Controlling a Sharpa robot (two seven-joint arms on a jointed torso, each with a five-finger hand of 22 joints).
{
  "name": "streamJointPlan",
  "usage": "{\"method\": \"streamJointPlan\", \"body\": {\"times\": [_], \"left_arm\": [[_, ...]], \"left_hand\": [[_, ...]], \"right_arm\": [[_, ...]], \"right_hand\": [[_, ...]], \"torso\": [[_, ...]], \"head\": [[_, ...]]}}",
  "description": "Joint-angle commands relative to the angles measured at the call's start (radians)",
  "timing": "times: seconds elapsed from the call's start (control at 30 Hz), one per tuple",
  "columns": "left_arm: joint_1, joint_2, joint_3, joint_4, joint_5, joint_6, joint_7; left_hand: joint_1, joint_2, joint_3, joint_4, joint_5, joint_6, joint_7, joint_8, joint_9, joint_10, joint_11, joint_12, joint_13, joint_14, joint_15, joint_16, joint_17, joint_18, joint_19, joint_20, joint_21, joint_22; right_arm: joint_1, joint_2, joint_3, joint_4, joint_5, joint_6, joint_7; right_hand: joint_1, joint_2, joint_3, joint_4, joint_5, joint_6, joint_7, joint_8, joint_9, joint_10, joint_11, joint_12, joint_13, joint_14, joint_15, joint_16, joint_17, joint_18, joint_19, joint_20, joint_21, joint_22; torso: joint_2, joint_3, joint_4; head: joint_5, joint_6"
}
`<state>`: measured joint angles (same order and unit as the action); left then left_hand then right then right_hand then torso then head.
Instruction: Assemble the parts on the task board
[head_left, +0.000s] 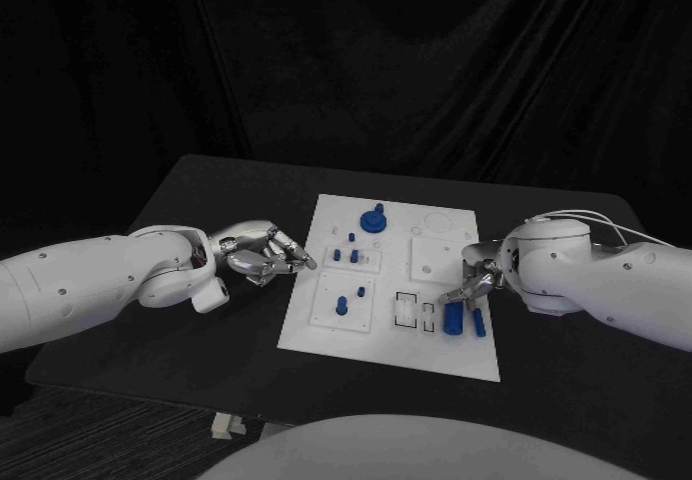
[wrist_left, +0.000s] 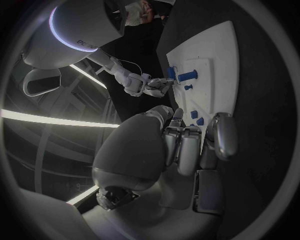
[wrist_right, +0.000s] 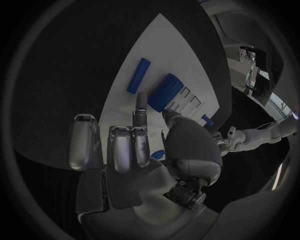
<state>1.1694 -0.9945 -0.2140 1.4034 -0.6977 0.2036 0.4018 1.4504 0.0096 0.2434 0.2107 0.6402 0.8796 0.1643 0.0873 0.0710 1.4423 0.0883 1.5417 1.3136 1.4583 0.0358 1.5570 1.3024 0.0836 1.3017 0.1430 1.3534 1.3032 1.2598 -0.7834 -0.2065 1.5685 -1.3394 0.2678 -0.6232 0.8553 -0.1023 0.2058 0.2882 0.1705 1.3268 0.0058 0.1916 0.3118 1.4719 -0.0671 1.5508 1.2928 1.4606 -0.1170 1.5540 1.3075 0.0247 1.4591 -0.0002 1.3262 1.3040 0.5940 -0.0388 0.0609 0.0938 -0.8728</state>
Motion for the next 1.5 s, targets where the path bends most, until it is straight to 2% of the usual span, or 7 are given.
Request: {"method": "streamJointPlan", "body": {"times": [0.03, 0.23, 0.4, 0.77, 0.93, 1.27, 1.5], "left_arm": [[-0.002, -0.001, 0.001, 0.0, 0.006, 0.01, -0.001], [-0.002, 0.001, 0.001, -0.001, 0.006, 0.012, -0.005], [-0.002, 0.002, 0.001, -0.002, 0.006, 0.013, -0.007], [-0.002, 0.003, 0.001, -0.004, 0.006, 0.015, -0.012], [-0.002, 0.003, 0.001, -0.005, 0.006, 0.017, -0.013], [-0.002, 0.005, 0.001, -0.007, 0.006, 0.022, -0.016], [-0.002, 0.005, 0.001, -0.009, 0.006, 0.025, -0.018]], "left_hand": [[-0.003, 0.013, 0.028, -0.009, 0.019, 0.012, 0.002, 0.019, 0.005, 0.128, -0.001, 0.029, 0.257, 0.112, 0.0, 0.014, 0.268, -0.011, 0.014, 0.003, 0.002, 0.122], [-0.003, 0.013, 0.028, -0.009, 0.019, 0.012, 0.002, 0.019, 0.005, 0.128, -0.001, 0.029, 0.257, 0.112, 0.0, 0.014, 0.268, -0.011, 0.014, 0.003, 0.002, 0.122], [-0.004, 0.012, 0.03, -0.01, 0.019, 0.012, 0.002, 0.018, 0.005, 0.128, -0.001, 0.029, 0.257, 0.112, 0.0, 0.014, 0.268, -0.011, 0.013, 0.003, 0.002, 0.122], [-0.004, 0.012, 0.03, -0.01, 0.019, 0.012, 0.002, 0.018, 0.005, 0.128, -0.001, 0.029, 0.257, 0.112, 0.0, 0.014, 0.268, -0.011, 0.013, 0.003, 0.002, 0.122], [-0.004, 0.012, 0.03, -0.01, 0.019, 0.012, 0.002, 0.018, 0.005, 0.128, -0.001, 0.029, 0.257, 0.112, 0.0, 0.014, 0.268, -0.011, 0.013, 0.003, 0.002, 0.122], [-0.004, 0.012, 0.031, -0.011, 0.018, 0.012, 0.002, 0.018, 0.004, 0.128, -0.001, 0.029, 0.257, 0.112, 0.0, 0.014, 0.268, -0.011, 0.012, 0.003, 0.0, 0.121], [-0.004, 0.014, 0.033, -0.011, 0.018, 0.013, 0.002, 0.018, 0.004, 0.128, -0.001, 0.029, 0.257, 0.112, 0.0, 0.014, 0.268, -0.011, 0.011, 0.003, 0.0, 0.121]], "right_arm": [[-0.009, 0.003, 0.0, -0.005, 0.013, -0.037, -0.015], [-0.026, 0.011, 0.0, -0.016, 0.02, -0.048, -0.014], [-0.035, 0.015, 0.0, -0.021, 0.022, -0.054, -0.014], [-0.041, 0.019, 0.0, -0.025, 0.049, -0.091, -0.012], [-0.042, 0.017, 0.0, -0.025, 0.058, -0.114, -0.009], [-0.041, 0.007, 0.0, -0.007, 0.062, -0.244, 0.023], [-0.015, -0.024, 0.001, 0.025, 0.062, -0.414, 0.101]], "right_hand": [[0.015, 0.006, 0.024, -0.004, 0.026, -0.005, 0.003, -0.019, -0.01, 0.099, 0.014, 0.02, 0.278, 0.11, 0.004, 0.017, 0.263, 0.04, -0.012, 0.001, -0.033, 0.179], [0.058, 0.003, 0.035, -0.022, 0.09, -0.016, 0.005, -0.036, -0.005, 0.099, 0.014, 0.02, 0.278, 0.11, 0.009, 0.017, 0.263, 0.045, -0.022, 0.006, -0.066, 0.169], [0.073, -0.001, 0.038, -0.031, 0.108, -0.03, 0.008, -0.046, -0.002, 0.099, 0.016, 0.02, 0.278, 0.11, 0.013, 0.017, 0.263, 0.05, -0.03, 0.009, -0.091, 0.161], [0.074, -0.004, 0.034, -0.028, 0.11, -0.03, 0.009, -0.044, 0.013, 0.099, 0.015, 0.02, 0.278, 0.11, 0.014, 0.017, 0.263, 0.055, -0.038, 0.011, -0.12, 0.152], [0.057, -0.003, 0.025, -0.007, 0.077, -0.046, 0.012, -0.047, 0.032, 0.099, 0.017, 0.02, 0.278, 0.11, 0.015, 0.017, 0.263, 0.056, -0.038, 0.012, -0.13, 0.15], [0.034, 0.021, 0.024, 0.002, 0.043, -0.058, 0.015, -0.048, 0.055, 0.099, 0.019, 0.02, 0.278, 0.11, 0.016, 0.017, 0.263, 0.057, -0.037, 0.013, -0.141, 0.148], [0.041, 0.015, 0.023, 0.002, 0.037, -0.136, 0.037, -0.086, 0.05, 0.099, 0.037, 0.02, 0.278, 0.11, 0.03, 0.017, 0.263, 0.05, -0.02, 0.021, -0.112, 0.16]], "torso": [[0.0, 0.0, 0.0001], [0.0, 0.0, 0.0004], [0.0, 0.0001, 0.0003], [0.0, 0.0, -0.0001], [0.0, 0.0001, -0.0002], [0.0, -0.0001, 0.0001], [0.0, 0.0001, -0.0003]], "head": [[0.001, 0.0], [0.0, 0.0], [0.0, 0.0], [0.003, 0.0], [0.004, 0.0], [0.004, 0.0], [0.004, 0.0]]}}
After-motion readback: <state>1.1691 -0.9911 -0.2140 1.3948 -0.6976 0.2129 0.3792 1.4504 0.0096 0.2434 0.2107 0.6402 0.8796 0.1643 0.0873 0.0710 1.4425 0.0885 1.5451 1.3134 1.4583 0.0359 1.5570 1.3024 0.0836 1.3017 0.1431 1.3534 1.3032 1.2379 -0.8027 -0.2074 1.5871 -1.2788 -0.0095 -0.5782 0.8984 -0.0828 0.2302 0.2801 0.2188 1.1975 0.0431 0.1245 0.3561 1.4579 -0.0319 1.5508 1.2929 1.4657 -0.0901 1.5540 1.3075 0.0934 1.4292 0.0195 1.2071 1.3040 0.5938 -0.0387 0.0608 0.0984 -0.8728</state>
